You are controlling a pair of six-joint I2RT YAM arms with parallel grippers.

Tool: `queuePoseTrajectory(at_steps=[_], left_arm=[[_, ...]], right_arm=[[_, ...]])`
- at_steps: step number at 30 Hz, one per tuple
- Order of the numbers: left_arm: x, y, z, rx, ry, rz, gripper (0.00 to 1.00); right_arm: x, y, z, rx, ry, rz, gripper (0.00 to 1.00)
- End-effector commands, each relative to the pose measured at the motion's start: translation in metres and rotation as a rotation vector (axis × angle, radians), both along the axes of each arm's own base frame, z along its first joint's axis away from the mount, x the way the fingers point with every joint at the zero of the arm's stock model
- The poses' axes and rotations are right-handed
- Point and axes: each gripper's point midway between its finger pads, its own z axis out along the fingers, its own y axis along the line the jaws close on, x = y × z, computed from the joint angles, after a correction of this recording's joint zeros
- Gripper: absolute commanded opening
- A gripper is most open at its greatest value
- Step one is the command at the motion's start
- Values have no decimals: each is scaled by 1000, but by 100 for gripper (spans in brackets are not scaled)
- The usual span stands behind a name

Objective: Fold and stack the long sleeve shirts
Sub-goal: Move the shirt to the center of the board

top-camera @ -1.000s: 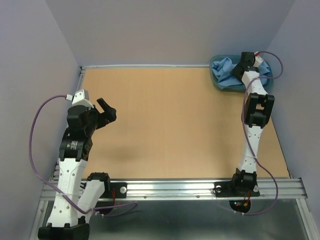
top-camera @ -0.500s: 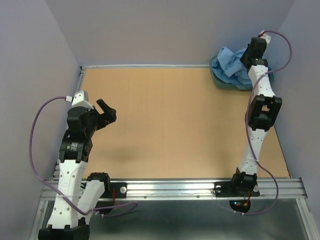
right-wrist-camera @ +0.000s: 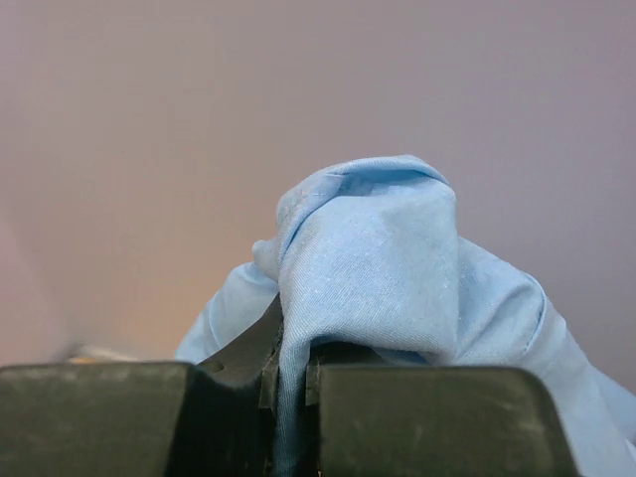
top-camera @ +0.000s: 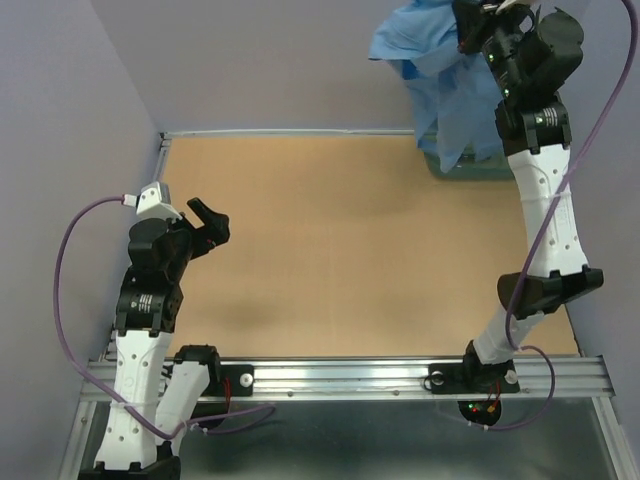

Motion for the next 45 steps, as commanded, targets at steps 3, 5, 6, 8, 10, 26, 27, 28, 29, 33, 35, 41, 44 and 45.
queuePoseTrajectory(at_steps=[3, 5, 6, 8, 10, 26, 27, 28, 29, 33, 35, 41, 44, 45], left_arm=[[-1, -3, 28, -15, -98, -2, 99], [-2, -4, 29, -19, -101, -8, 99], [-3, -5, 29, -22, -98, -11, 99], [-4, -6, 27, -25, -94, -14, 99], [-5, -10, 26, -32, -91, -28, 99], [0, -43, -9, -117, 24, -177, 99], [1, -47, -12, -131, 36, -195, 99], [5, -51, -24, -145, 77, -208, 99], [5, -57, -29, -162, 100, -239, 99], [12, -71, -60, -189, 193, -281, 99], [17, -85, -71, -176, 215, -316, 99], [36, -133, -76, 21, 191, -423, 99], [55, -136, -69, 128, 177, -396, 99], [62, -132, -67, 190, 158, -378, 99]], right_arm=[[-110, 106, 63, -30, -191, 427, 0], [-127, 136, 46, -16, -147, 513, 1], [-130, 145, 38, -11, -123, 545, 1], [-128, 162, 1, 12, -21, 578, 6], [-123, 174, -38, 41, 94, 607, 29], [-175, 72, -357, 172, 874, 36, 99], [-180, 75, -364, 175, 904, 57, 97], [-188, 78, -379, 174, 957, 73, 94], [-195, 89, -387, 188, 1004, 133, 92], [-224, 121, -429, 227, 1208, 303, 84], [-234, 128, -445, 215, 1267, 329, 84], [-232, 131, -453, 224, 1225, 346, 85], [-227, 138, -455, 231, 1238, 370, 85], [-222, 141, -460, 236, 1253, 365, 85]])
